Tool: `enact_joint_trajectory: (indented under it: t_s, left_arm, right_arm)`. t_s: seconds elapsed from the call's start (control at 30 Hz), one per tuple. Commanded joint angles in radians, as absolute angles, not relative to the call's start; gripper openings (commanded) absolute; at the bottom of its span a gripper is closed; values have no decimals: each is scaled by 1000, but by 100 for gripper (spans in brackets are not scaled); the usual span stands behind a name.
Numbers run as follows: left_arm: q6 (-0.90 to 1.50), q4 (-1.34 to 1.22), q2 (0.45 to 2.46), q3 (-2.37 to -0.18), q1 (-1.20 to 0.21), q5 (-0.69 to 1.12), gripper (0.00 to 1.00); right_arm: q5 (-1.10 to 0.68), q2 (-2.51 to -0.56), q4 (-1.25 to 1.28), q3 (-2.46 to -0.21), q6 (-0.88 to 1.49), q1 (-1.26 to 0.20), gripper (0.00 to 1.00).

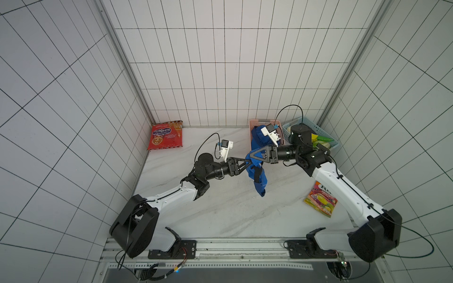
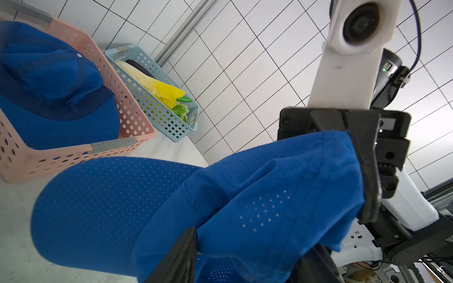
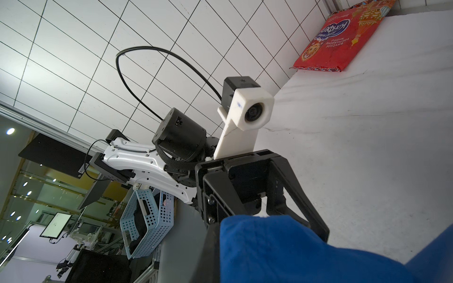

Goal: Turn the baseball cap inside out
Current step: Turn over the baseball cap.

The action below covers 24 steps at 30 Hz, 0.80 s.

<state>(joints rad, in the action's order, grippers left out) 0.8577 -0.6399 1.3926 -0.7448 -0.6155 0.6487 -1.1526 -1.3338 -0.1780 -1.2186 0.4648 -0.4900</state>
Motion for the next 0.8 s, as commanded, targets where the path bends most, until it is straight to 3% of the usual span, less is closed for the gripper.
enact_joint_trajectory:
  t_s: [0.0, 0.13, 0.23, 0.43, 0.53, 0.67, 0.77]
  left_arm:
    - [872, -696, 1405, -772, -620, 671, 56]
    - [851, -650, 1430, -801, -633, 742, 53]
    - [839, -642, 1434, -814, -638, 763, 45]
    - [838, -634, 1410, -794, -635, 730, 0]
    - [837, -614, 1362, -748, -619, 672, 0]
    - [807, -565, 1311, -725, -613, 640, 0]
    - [790, -506, 1303, -753, -617, 635, 0]
  right_arm:
    - [-1176, -1327, -144, -1220, 464, -483, 0]
    - [-1161, -1333, -139, -1235, 466, -483, 0]
    - [-1154, -1339, -135, -1248, 471, -483, 0]
    - [-1117, -1332, -138, -1232, 484, -457, 0]
    - [-1063, -1300, -139, -1207, 498, -399, 2]
    - [-994, -1266, -142, -1170, 513, -312, 13]
    - [-964, -1252, -164, -1169, 486, -305, 32]
